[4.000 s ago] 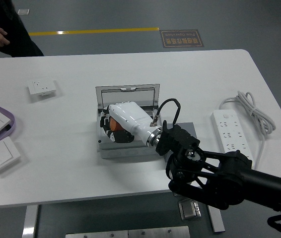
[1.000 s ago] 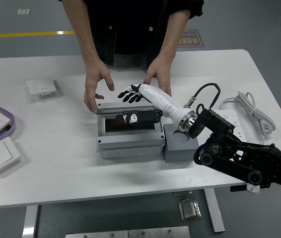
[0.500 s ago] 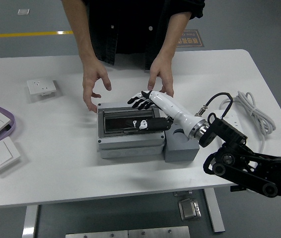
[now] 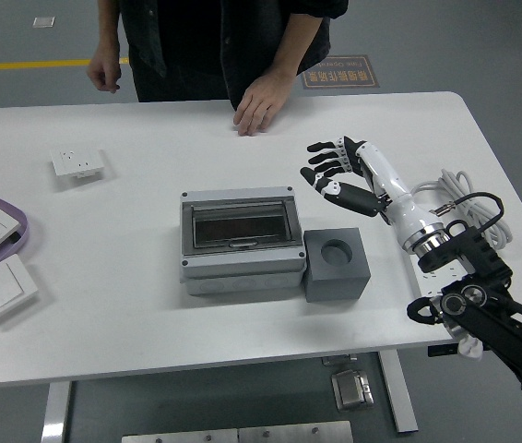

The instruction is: Pick up the cylinder from the cube,place it in the box,flap close box

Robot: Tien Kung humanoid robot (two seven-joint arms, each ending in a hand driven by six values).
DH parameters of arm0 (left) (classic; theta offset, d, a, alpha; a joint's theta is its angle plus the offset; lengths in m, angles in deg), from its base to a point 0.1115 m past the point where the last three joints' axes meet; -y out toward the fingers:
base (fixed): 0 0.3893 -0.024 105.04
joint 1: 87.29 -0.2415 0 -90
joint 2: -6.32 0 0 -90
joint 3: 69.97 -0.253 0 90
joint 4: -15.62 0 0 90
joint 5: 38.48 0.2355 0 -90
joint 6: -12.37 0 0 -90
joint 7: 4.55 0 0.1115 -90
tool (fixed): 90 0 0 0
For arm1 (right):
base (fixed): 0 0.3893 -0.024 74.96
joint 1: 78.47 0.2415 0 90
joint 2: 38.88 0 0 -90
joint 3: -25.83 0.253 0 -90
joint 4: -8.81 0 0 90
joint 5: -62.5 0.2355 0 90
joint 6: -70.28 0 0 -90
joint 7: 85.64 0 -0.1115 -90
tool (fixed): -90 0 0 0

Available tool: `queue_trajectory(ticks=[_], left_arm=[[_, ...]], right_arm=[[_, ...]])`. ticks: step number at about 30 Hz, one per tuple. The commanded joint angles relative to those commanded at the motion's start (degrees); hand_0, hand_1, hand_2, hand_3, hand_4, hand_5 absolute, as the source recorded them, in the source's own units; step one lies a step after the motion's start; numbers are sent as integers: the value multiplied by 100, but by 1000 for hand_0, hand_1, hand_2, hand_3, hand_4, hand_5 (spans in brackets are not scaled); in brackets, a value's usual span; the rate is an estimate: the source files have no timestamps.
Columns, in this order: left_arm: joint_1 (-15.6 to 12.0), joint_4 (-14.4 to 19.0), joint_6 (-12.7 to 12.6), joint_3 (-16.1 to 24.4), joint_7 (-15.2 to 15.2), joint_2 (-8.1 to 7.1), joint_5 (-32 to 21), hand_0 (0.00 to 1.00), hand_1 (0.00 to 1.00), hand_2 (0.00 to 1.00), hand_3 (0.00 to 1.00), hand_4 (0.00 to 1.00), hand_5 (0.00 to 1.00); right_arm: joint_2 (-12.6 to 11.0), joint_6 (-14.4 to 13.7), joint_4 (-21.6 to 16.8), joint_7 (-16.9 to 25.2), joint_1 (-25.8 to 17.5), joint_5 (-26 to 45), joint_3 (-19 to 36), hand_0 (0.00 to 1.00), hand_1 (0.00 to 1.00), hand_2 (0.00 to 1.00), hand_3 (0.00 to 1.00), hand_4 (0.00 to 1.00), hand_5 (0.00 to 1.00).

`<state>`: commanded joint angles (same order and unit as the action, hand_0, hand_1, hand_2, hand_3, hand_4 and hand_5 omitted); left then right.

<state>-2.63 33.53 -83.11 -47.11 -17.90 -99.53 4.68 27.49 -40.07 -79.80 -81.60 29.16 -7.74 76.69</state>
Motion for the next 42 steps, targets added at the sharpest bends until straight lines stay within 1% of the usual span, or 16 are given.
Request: queue_trajectory(ticks=[3, 4, 9, 10, 15, 16, 21, 22, 29, 33, 34, 42], left_arm=[[24, -52, 1, -160, -19, -34, -2, 623, 643, 682, 730, 745, 290], [17, -70, 2, -184, -24, -46, -3, 624, 643, 682, 729, 745, 291], [-47, -129, 24, -223, -17, -93, -166, 624, 643, 682, 729, 745, 291], [-60, -132, 30, -217, -13, -104, -195, 624, 643, 683, 729, 745, 291], [-103, -126, 39, -105, 4, -112, -228, 624, 643, 683, 729, 745, 291], [-107, -127, 41, -100, 5, -106, -236, 624, 643, 682, 729, 745, 291], [-100, -129, 46, -106, 8, -92, -260, 624, 643, 682, 729, 745, 291], [-97, -126, 45, -100, 9, -94, -259, 624, 643, 682, 729, 745, 290], [-84, -120, 39, -47, 21, -107, -225, 623, 643, 682, 729, 745, 290], [-61, -103, 17, 63, 64, -126, -143, 623, 643, 682, 729, 745, 290], [-55, -98, 9, 95, 78, -130, -121, 623, 643, 682, 729, 745, 290], [-21, -79, -18, 167, 175, -142, -116, 623, 643, 681, 727, 745, 290]], right_arm=[[116, 58, 107, 42, -155, 7, 233, 582, 589, 617, 655, 802, 415], [144, 81, 130, 56, -220, 12, 297, 610, 609, 631, 664, 813, 342], [164, 196, 181, 196, -499, 248, 533, 610, 609, 631, 664, 813, 342], [153, 226, 195, 244, -549, 355, 581, 678, 635, 645, 661, 805, 214], [136, 342, 293, 514, -661, 894, 810, 678, 635, 645, 661, 805, 214], [149, 353, 314, 576, -680, 1014, 871, 708, 650, 658, 660, 800, 150], [166, 363, 347, 732, -736, 1253, 1022, 708, 650, 658, 660, 800, 150], [163, 357, 352, 760, -742, 1281, 1041, 717, 653, 661, 652, 805, 264], [167, 290, 400, 952, -754, 1463, 1144, 722, 654, 662, 644, 795, 270], [151, 269, 427, 1056, -780, 1620, 1188, 722, 654, 662, 644, 795, 270], [146, 267, 433, 1075, -787, 1661, 1205, 714, 650, 659, 632, 813, 239], [156, 276, 484, 1132, -845, 1824, 1350, 716, 649, 659, 631, 814, 237]])
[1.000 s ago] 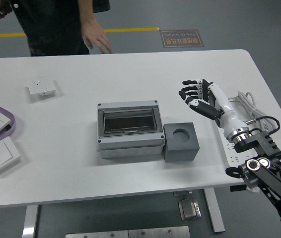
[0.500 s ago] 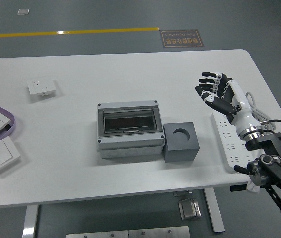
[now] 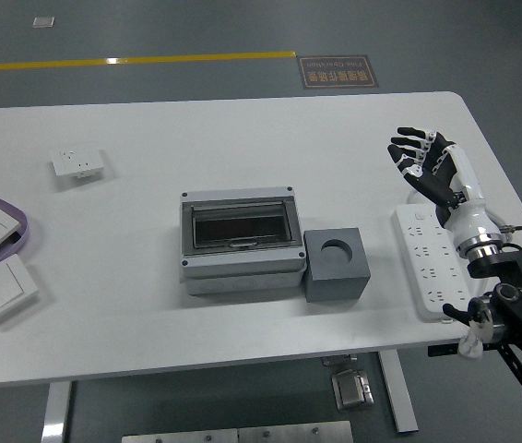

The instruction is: Pick up the cylinder from the cube,place it in the box,flap close box

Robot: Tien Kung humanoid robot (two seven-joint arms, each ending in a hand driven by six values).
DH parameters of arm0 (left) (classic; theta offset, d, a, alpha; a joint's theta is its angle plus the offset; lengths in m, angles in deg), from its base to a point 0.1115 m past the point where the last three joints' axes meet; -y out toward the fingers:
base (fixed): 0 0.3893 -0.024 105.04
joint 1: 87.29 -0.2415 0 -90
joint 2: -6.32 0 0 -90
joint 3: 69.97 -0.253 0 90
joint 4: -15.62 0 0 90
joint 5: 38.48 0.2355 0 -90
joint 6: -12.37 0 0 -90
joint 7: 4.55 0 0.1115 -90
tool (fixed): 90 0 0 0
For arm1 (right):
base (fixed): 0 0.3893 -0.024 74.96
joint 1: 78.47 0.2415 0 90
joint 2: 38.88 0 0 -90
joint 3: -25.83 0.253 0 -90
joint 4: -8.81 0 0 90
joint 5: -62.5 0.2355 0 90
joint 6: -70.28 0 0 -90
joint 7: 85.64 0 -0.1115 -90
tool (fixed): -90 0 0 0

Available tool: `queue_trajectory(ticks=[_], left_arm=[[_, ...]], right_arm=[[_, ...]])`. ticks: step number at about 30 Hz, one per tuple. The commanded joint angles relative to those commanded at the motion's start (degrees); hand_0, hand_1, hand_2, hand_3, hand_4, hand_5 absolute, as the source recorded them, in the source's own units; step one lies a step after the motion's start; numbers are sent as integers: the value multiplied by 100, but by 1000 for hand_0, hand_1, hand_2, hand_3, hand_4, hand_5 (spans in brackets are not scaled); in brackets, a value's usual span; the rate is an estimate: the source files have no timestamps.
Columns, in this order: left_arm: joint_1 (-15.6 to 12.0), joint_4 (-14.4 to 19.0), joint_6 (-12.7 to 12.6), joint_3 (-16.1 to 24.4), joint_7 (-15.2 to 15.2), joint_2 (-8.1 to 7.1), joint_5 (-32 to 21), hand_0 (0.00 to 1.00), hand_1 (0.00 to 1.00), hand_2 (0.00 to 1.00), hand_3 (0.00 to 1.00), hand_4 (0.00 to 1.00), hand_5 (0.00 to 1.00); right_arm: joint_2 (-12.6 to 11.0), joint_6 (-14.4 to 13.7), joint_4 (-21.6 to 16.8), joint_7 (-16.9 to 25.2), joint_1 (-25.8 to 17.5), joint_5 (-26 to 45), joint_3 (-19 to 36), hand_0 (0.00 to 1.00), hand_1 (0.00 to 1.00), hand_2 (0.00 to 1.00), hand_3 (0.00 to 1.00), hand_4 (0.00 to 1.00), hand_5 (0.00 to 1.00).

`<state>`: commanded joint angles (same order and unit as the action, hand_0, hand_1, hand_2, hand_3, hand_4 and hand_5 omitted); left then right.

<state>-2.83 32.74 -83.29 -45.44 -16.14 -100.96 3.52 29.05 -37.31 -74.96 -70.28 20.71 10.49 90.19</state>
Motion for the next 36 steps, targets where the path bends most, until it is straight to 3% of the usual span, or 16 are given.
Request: queue_trajectory(ticks=[36], left_arm=[[17, 4, -78, 55, 368, 4, -147, 617, 632, 657, 698, 729, 281]], right_arm=[[38, 212, 163, 88, -52, 314, 19, 703, 647, 653, 610, 807, 226]])
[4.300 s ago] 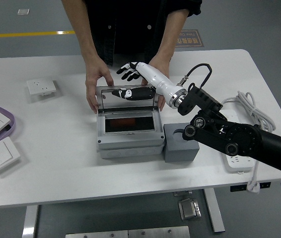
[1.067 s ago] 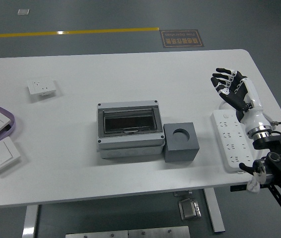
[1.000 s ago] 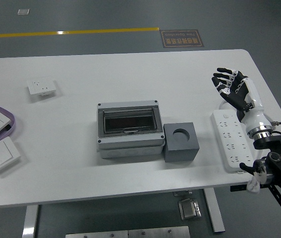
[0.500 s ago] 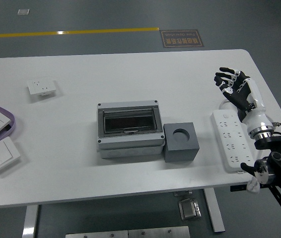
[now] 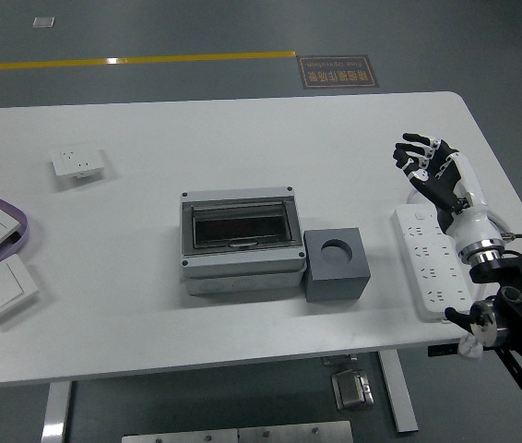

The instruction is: Pick up the cylinder from the cube,place it in the box,flap close box

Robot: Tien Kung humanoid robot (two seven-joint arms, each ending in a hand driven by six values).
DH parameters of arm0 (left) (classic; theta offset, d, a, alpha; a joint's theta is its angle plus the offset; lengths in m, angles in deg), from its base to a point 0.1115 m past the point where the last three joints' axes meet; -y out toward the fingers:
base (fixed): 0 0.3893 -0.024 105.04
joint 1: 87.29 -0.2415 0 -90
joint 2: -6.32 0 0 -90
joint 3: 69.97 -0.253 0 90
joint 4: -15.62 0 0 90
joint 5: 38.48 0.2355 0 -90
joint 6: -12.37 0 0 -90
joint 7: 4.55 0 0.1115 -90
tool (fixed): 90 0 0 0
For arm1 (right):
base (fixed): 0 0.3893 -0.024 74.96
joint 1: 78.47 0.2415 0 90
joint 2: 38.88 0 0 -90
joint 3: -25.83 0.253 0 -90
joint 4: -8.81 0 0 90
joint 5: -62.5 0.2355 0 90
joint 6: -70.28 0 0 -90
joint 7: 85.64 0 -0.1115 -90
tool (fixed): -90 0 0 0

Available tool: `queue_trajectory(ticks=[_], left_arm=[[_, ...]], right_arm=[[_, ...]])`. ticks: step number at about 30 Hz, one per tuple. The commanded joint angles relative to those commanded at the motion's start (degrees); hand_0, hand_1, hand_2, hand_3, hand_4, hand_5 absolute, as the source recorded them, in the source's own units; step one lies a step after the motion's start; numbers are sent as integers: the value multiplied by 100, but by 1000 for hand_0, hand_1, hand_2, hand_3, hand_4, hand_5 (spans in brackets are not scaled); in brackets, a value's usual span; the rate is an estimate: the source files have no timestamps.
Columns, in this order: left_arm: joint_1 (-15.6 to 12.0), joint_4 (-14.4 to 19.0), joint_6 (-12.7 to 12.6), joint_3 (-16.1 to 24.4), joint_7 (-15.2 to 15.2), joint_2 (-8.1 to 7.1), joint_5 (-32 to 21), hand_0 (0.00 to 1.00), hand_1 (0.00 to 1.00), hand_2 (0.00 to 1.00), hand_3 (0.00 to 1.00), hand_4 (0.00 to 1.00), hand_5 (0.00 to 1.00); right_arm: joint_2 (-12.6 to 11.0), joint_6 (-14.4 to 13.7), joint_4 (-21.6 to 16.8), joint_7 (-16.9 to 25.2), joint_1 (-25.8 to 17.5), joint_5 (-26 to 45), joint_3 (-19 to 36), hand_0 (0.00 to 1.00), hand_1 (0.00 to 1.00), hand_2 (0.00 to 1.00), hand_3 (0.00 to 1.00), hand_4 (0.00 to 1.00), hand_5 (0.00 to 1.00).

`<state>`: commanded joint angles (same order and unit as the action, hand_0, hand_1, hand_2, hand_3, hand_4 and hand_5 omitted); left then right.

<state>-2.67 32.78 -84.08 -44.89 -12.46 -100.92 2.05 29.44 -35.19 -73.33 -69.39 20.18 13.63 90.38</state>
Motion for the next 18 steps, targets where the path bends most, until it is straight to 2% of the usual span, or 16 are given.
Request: queue_trajectory(ticks=[8, 18], left_arm=[[-45, -32, 2, -66, 11, 40, -63, 617, 631, 658, 693, 727, 280], [-73, -76, 14, -99, 21, 111, -43, 612, 630, 652, 685, 717, 269]], right_arm=[[14, 2, 35, -21, 55, 56, -149, 703, 645, 653, 609, 807, 225], [60, -23, 59, -63, 296, 74, -588, 706, 646, 653, 620, 807, 228]])
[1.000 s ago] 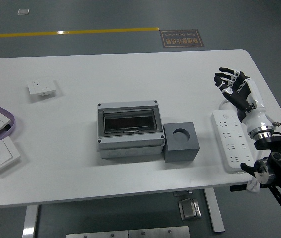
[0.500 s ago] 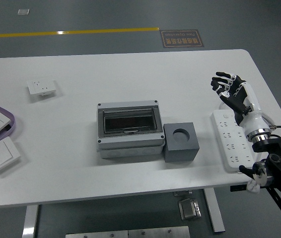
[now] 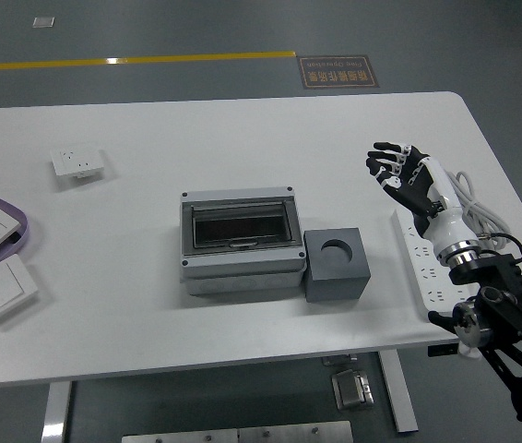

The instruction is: Pick up the cylinder from the cube,place it in the box,flap close box

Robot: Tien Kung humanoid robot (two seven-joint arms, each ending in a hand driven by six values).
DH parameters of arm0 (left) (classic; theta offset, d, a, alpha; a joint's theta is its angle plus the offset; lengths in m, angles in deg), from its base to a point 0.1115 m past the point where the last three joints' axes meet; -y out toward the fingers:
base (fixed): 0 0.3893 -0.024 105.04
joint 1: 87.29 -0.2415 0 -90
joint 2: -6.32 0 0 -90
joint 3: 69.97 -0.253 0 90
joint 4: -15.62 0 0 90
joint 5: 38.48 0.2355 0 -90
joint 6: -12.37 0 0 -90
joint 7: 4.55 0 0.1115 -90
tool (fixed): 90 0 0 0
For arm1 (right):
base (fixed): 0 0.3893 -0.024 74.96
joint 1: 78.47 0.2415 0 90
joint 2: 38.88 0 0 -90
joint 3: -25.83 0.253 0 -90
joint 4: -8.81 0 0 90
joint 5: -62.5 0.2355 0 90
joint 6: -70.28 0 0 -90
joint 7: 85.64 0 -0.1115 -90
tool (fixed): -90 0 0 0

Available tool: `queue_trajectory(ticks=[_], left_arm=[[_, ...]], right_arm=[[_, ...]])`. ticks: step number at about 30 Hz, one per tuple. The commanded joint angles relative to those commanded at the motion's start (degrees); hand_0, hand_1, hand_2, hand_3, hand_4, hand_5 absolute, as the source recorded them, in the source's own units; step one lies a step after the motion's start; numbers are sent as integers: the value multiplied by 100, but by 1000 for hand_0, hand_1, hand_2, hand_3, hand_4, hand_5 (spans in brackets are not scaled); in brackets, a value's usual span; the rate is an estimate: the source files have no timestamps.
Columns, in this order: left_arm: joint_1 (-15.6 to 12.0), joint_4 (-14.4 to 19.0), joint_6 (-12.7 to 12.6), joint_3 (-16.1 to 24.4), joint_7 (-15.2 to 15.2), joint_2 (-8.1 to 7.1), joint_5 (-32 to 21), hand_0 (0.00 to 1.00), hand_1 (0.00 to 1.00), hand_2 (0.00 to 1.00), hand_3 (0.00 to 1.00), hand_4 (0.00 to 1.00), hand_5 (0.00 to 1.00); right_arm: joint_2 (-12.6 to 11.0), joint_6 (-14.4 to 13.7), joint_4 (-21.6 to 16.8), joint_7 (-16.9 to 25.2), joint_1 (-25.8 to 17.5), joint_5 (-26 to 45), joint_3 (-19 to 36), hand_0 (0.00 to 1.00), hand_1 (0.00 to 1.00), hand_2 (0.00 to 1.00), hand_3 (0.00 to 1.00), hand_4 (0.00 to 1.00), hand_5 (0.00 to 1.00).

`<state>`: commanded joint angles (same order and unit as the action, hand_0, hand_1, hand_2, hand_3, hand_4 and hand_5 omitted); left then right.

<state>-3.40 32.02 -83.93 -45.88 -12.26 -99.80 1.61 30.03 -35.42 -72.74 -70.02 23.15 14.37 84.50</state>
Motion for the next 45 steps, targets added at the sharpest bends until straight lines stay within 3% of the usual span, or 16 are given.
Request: queue_trajectory(ticks=[13, 45], left_arm=[[10, 7, -3, 22, 5, 38, 25, 611, 629, 649, 680, 714, 270], [135, 9, -61, -95, -76, -8, 142, 610, 628, 645, 677, 711, 267]], right_arm=[[-15, -4, 25, 31, 37, 13, -68, 707, 646, 654, 646, 807, 234], [-86, -177, 91, 199, -146, -37, 574, 699, 638, 646, 640, 782, 210]])
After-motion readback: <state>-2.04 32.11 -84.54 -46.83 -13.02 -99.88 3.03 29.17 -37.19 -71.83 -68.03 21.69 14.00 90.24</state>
